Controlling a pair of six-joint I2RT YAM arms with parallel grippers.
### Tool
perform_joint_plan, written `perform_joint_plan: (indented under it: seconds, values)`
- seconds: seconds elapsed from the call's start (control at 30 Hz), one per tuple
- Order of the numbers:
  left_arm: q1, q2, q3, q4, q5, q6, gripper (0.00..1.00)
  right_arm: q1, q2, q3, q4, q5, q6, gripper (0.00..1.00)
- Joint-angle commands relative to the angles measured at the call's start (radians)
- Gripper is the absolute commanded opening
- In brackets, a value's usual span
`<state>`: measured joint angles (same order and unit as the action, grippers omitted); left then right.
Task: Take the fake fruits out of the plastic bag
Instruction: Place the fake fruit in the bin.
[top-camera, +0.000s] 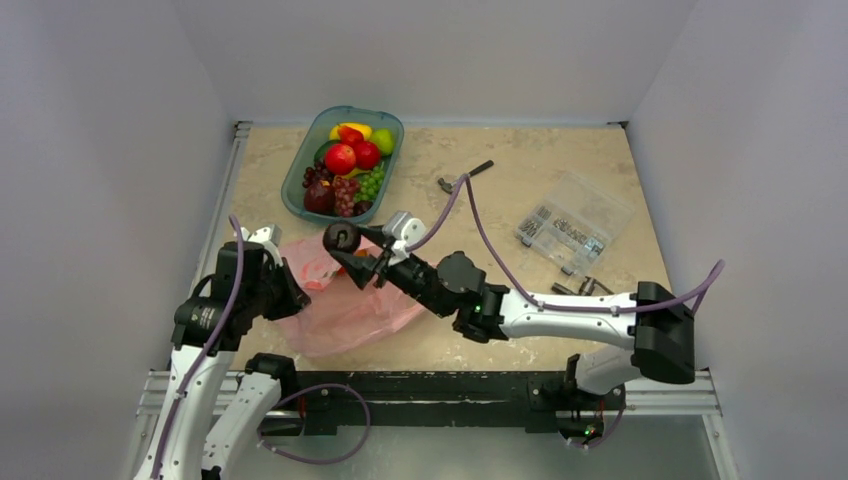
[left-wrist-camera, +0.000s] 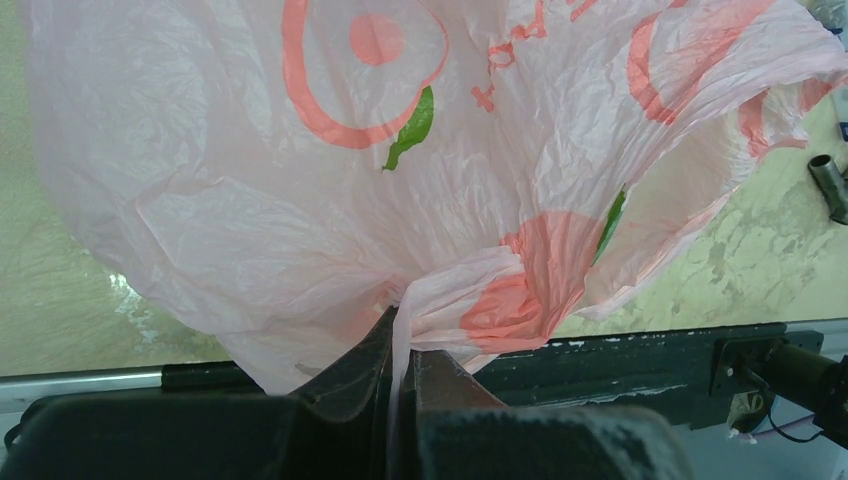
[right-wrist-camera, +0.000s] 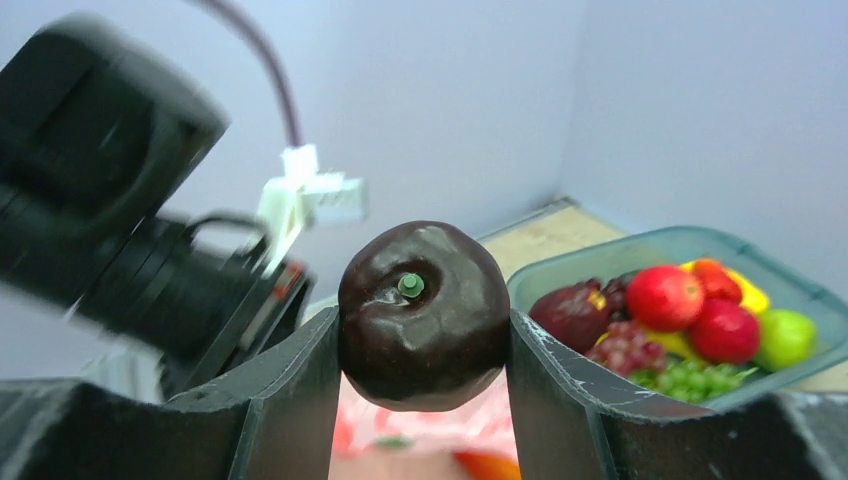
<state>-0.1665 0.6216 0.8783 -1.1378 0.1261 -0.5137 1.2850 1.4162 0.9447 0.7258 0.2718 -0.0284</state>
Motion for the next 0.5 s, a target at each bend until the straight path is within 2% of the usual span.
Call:
perform_joint_plan:
  seconds: [0.0,0.2,0.47]
  values:
    - [-0.005,0.004,-0.002,0.033,0.0,-0.008,0.0,-0.071,0.088,0.183,-0.027,0.166,-0.02,0.0]
    - [-0.005,-0.005,-0.004,0.033,-0.003,-0.01,0.0,-0.232,0.288,0.432,-0.195,0.1,0.174,0.0]
    - [-0.005,0.0,-0.004,0.033,0.0,-0.011,0.0,-0.35,0.6,0.784,-0.378,0.101,0.251,0.0]
